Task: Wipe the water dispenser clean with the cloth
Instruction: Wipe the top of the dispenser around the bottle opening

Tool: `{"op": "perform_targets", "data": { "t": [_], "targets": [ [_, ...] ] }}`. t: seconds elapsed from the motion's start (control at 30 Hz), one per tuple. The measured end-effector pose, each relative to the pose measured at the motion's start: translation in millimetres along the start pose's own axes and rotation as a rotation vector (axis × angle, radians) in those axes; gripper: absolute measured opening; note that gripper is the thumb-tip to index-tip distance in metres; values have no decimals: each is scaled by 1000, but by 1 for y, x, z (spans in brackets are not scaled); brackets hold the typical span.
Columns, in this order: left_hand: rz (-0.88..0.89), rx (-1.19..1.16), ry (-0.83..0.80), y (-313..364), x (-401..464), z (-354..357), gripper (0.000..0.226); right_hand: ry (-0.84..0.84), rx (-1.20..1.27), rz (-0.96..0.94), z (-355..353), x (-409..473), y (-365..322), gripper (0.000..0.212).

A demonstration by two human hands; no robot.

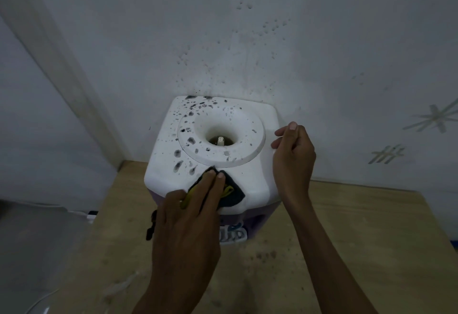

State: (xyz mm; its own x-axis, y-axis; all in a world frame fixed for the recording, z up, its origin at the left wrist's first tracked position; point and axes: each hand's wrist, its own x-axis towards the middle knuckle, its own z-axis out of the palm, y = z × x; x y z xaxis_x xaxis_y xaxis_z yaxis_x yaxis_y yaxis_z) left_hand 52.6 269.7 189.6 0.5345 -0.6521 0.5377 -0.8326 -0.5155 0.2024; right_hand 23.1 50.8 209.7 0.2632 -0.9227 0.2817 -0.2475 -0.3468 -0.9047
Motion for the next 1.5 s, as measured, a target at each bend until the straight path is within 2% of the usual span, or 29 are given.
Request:
{"op": "perform_targets", "data": {
  "t": [0.2, 0.33, 0.47, 0.57, 0.67, 0.93, 1.03, 1.3, 1.5],
  "targets": [
    [73, -16, -102, 34, 26, 10, 52, 18, 80, 55, -1, 0, 0, 44],
    [71, -120, -105, 23, 20, 1, 49, 12, 103, 89, -2, 2, 3, 47],
    [-2, -114, -83, -9, -3, -10, 51, -2, 104, 119, -2, 3, 4, 48],
    [-69, -95, -48, -16, -8, -16, 51, 20, 113, 123, -2, 2, 2, 40],
    [-54, -64, -37, 4, 3, -12, 48, 38, 167, 171, -3, 2, 1, 34],
    [-56, -104, -107, 61, 46, 11, 42, 120, 466, 367, -6, 5, 6, 44],
    [-4, -42, -128, 74, 54, 26, 51, 135, 557, 432, -6, 7, 7, 47],
    [79, -37, -24, 28, 25, 8, 43, 105, 499, 371, -8, 5, 7, 43],
    [-40, -25, -12, -10, -1, -7, 48, 110, 431, 311, -8, 3, 5, 38]
  ]
}}
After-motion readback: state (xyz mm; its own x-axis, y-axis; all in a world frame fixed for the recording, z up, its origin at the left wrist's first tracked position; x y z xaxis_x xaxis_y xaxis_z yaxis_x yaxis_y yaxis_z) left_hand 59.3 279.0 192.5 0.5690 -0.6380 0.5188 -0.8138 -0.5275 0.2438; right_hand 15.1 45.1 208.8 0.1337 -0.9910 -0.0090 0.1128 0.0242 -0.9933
